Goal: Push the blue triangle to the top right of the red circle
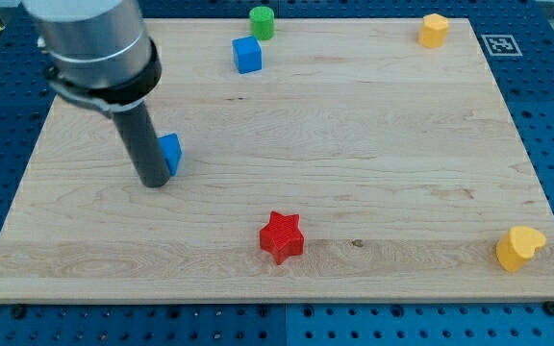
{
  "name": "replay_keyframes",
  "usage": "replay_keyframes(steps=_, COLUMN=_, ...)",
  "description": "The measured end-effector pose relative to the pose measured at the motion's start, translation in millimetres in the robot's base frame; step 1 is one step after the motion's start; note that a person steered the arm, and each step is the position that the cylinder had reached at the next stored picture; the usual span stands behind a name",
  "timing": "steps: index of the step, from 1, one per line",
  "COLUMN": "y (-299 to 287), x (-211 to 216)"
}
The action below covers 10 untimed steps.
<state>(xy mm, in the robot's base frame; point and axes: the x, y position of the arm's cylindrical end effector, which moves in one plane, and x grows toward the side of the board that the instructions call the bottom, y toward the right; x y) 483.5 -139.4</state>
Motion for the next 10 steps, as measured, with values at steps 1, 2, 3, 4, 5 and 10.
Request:
replay_keyframes(steps=1, y=28, x=-19)
replay_keyframes(steps=2, y=32, x=-32)
replay_keyframes(steps=3, y=28, x=-33)
replay_keyframes(steps=4, y=4, x=-33)
replay_keyframes(steps=5, y=-7, x=-33)
replay_keyframes(steps=10, y=14, x=-118)
